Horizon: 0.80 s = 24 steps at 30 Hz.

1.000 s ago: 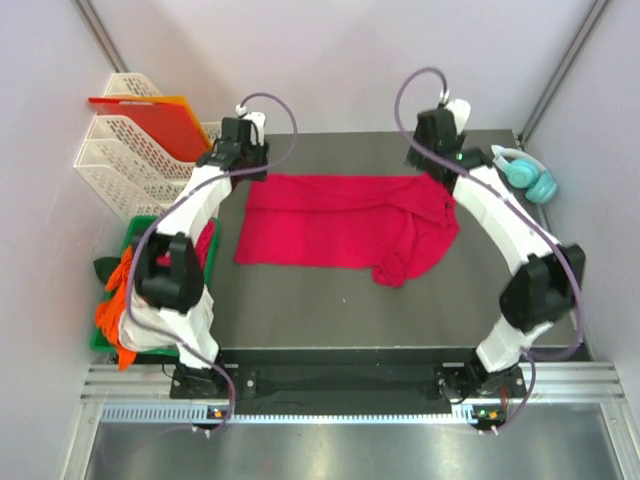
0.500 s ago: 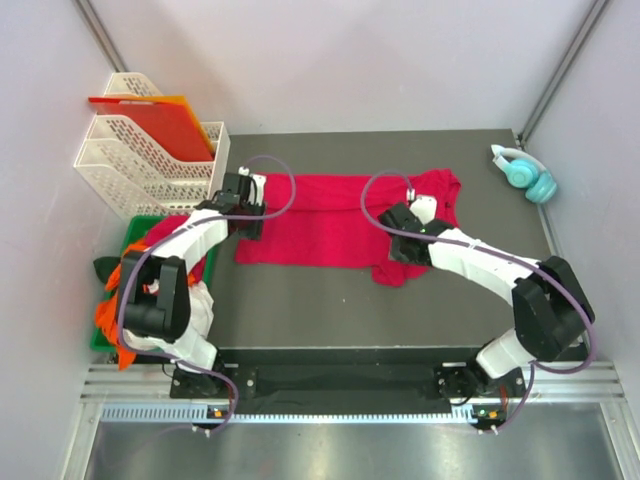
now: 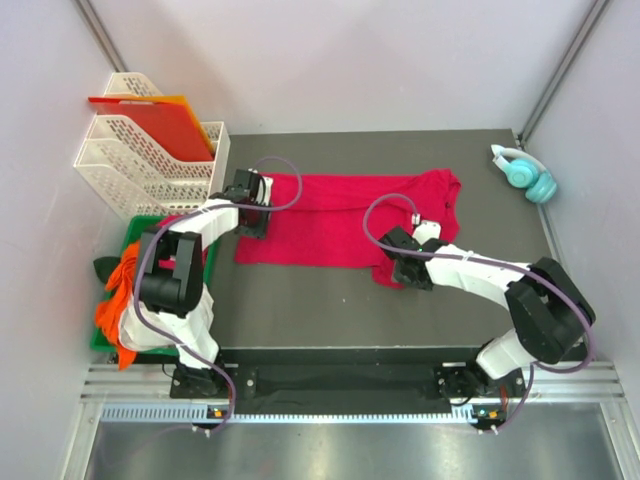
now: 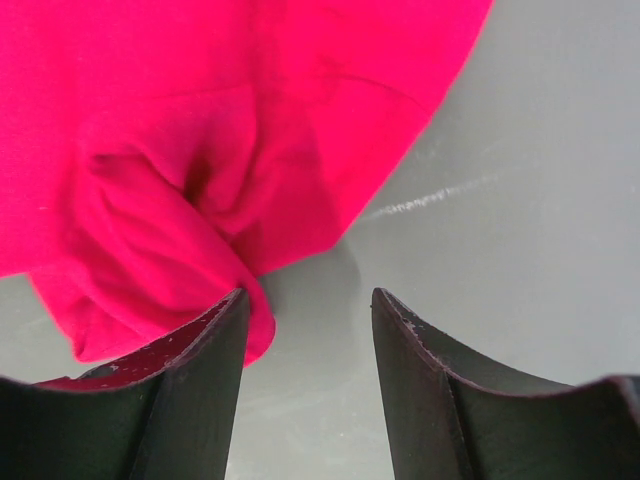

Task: Fold and stack the t-shirts
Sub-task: Fold the tshirt

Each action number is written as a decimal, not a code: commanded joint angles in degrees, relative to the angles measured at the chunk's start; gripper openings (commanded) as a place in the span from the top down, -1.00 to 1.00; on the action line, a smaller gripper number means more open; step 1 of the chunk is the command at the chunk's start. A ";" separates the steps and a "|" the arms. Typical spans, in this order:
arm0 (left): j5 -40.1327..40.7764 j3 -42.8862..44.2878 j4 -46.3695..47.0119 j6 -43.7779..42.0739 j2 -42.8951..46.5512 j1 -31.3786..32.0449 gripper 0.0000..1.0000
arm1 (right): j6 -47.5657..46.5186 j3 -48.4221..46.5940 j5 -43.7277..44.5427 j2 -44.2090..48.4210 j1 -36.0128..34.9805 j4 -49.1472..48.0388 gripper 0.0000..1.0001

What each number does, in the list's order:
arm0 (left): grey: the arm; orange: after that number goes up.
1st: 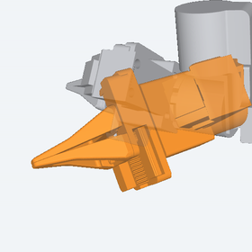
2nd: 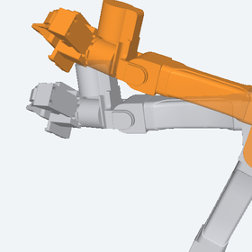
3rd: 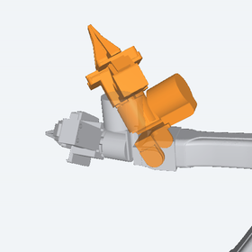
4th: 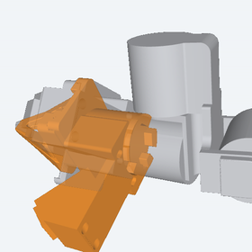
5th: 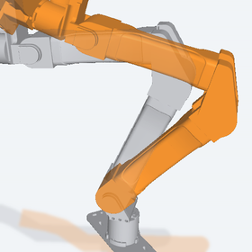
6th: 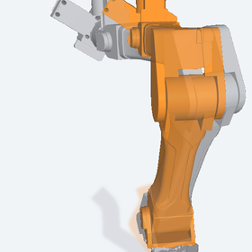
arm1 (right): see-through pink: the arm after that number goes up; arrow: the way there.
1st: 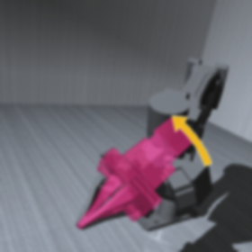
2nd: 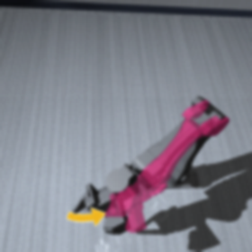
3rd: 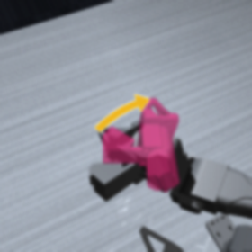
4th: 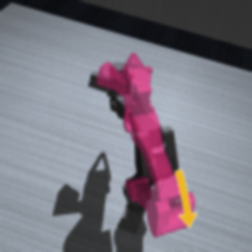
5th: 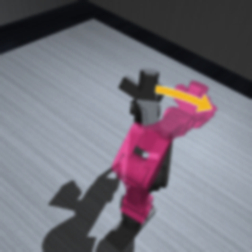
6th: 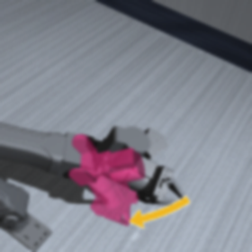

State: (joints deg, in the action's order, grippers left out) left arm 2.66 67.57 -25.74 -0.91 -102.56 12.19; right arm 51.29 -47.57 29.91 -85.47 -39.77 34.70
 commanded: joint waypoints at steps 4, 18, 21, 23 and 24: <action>1.04 3.97 0.51 0.82 -3.16 0.30 0.12 | 3.64 -0.50 0.67 -2.50 -0.84 -2.44 -0.04; 0.51 5.29 1.39 0.73 -4.66 0.30 0.13 | 8.56 -3.67 7.97 4.70 -1.98 6.17 0.01; -0.10 5.64 1.22 0.82 -4.93 0.30 0.14 | 9.97 -2.71 7.27 3.12 -1.98 6.53 0.03; -0.19 5.38 1.22 0.82 -4.84 0.30 0.14 | 10.32 -2.00 6.74 1.72 -1.89 5.74 0.04; -0.11 5.29 1.22 0.82 -4.58 0.30 0.14 | 10.59 -1.56 6.65 1.19 -2.07 4.77 0.04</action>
State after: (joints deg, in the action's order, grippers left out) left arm 3.18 71.37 -25.58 -0.51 -107.00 12.19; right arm 59.27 -49.58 35.55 -82.21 -40.88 39.48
